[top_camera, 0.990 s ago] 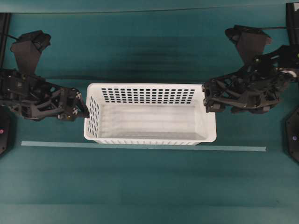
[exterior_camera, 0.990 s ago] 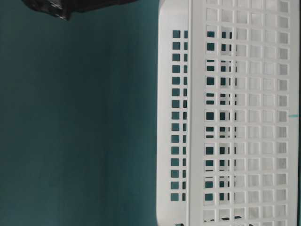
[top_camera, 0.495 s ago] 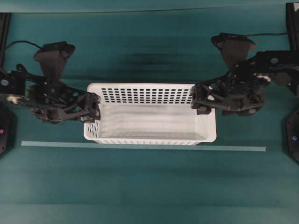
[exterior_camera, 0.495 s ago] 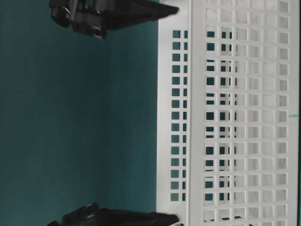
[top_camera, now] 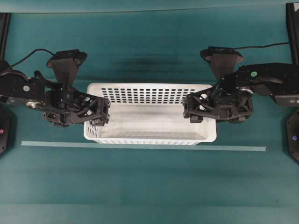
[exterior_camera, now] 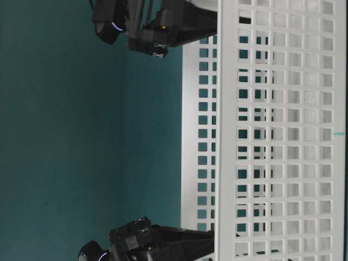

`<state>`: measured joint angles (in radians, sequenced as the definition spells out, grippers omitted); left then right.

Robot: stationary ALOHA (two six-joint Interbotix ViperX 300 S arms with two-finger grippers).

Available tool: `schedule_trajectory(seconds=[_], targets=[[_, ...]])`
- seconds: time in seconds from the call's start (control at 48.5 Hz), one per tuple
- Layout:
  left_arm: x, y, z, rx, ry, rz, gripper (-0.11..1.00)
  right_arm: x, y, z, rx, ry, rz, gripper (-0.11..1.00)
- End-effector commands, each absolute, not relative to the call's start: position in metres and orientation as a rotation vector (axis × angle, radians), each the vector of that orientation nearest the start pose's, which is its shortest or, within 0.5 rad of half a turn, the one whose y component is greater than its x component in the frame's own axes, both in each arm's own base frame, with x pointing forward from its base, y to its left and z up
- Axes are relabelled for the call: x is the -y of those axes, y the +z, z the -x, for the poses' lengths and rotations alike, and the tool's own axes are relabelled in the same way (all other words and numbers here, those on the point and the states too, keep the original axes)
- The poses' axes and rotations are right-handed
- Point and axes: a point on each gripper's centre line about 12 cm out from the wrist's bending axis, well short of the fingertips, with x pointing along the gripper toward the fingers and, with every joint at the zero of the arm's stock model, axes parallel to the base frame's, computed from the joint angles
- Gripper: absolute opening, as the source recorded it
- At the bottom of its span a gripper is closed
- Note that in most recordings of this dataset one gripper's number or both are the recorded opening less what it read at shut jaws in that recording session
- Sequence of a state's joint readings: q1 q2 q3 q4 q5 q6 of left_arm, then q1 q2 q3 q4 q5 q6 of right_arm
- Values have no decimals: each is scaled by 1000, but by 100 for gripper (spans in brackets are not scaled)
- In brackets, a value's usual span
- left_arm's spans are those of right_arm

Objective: Lift the white basket with both hands.
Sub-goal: 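Lower both open grippers over the left and right basket rims, then close both grippers on the basket's end rims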

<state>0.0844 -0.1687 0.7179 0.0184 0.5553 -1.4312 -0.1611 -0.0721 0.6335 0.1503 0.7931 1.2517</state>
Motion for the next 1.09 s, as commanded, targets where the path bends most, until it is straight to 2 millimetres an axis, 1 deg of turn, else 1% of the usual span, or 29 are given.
schedule_trajectory(seconds=[0.0, 0.186, 0.371, 0.515, 0.598, 0.66, 0.722, 0.763, 0.784, 0.866, 0.907, 0.928, 0.969, 1.01, 1.072], targets=[[-29, 169, -320, -848, 851, 1299, 91, 38, 149, -318, -1110, -968, -1315, 93], [-29, 166, -318, -855, 857, 1296, 91, 39, 144, -319, -1064, -968, -1342, 93], [-29, 164, -318, -858, 859, 1296, 91, 39, 144, -317, -1056, -965, -1345, 93], [-29, 164, -319, -847, 849, 1299, 90, 39, 143, -317, -1058, -968, -1345, 92], [-29, 164, -320, -834, 833, 1299, 87, 38, 142, -317, -1062, -970, -1343, 90], [-28, 163, -321, -831, 826, 1299, 80, 39, 141, -317, -1062, -971, -1345, 84], [-28, 160, -320, -837, 832, 1298, 68, 39, 140, -318, -1062, -977, -1349, 72], [-28, 160, -320, -838, 833, 1298, 58, 39, 139, -318, -1061, -976, -1349, 62], [-28, 159, -320, -837, 834, 1299, 51, 39, 140, -319, -1058, -974, -1350, 54], [-28, 159, -320, -836, 834, 1300, 28, 39, 140, -320, -1050, -971, -1356, 31], [-28, 158, -320, -838, 836, 1300, 17, 40, 140, -320, -1047, -970, -1358, 21], [-28, 159, -320, -837, 835, 1300, 14, 40, 140, -320, -1047, -970, -1358, 19], [-28, 159, -320, -837, 835, 1300, 7, 40, 140, -320, -1045, -972, -1361, 19], [-28, 159, -320, -837, 835, 1300, 5, 40, 140, -320, -1045, -976, -1364, 19], [-28, 159, -321, -834, 833, 1301, 5, 40, 140, -319, -1044, -981, -1369, 19]])
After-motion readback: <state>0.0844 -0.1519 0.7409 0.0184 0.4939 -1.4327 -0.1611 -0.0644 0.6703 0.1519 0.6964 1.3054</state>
